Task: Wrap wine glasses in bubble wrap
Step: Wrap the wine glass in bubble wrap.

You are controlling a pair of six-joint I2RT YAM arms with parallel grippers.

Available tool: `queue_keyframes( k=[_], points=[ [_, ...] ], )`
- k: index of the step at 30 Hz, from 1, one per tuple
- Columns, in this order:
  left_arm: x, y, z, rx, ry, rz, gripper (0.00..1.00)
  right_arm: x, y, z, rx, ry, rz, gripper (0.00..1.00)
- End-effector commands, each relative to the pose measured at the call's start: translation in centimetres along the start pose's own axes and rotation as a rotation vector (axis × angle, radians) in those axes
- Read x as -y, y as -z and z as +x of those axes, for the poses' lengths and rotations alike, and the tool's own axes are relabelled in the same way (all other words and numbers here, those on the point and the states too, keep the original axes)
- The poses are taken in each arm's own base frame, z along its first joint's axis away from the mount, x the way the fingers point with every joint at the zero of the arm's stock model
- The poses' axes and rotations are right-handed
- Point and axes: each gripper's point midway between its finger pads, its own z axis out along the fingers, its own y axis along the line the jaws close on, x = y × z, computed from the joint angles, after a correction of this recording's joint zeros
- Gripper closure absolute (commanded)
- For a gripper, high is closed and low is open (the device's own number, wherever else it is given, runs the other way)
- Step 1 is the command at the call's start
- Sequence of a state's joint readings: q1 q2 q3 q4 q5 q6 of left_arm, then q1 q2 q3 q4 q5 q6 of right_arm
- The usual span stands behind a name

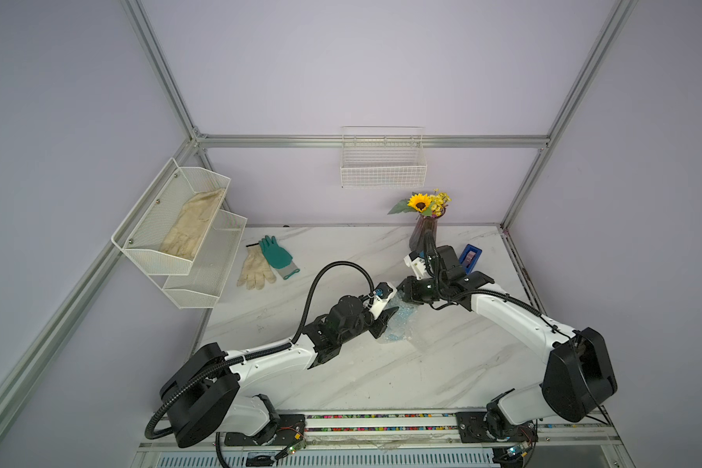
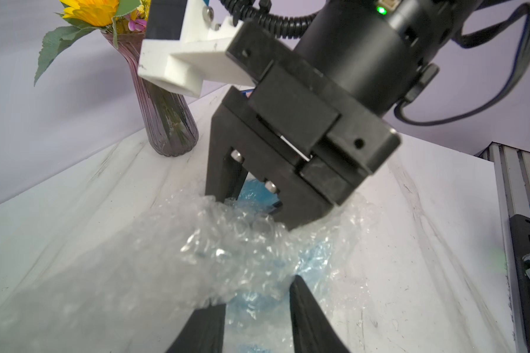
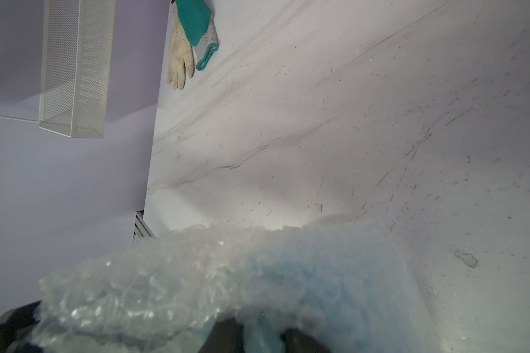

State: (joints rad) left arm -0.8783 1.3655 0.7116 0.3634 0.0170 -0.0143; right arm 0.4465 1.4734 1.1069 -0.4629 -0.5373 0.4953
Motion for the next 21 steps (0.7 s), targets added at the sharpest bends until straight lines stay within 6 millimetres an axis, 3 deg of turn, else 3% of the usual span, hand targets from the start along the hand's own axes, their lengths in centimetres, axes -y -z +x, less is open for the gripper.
queue_keyframes(
  k=[1,13,14,17,21],
  points=[
    [-0.3,-0.1,-3.1,0.053,0.007,-0.014,0.64,-0.5,0.6,0.0,0.002,-0.008,-0.019,0.74],
    [-1.0,0.3,-3.0,0.055,0.016,-0.026,0.64,-2.3,5.4,-3.9,0.166,0.007,0.052,0.72],
    [-1.1,0.2,-3.0,0.053,0.017,-0.028,0.64,-3.1,6.5,-4.1,0.194,0.020,0.043,0.72],
    [-1.1,0.2,-3.1,0.053,0.019,-0.022,0.64,-4.0,7.8,-4.3,0.223,0.031,0.028,0.74],
    [-1.3,0.0,-2.9,0.047,0.026,-0.024,0.64,-5.8,9.1,-3.1,0.196,0.059,-0.040,0.82]
  ],
)
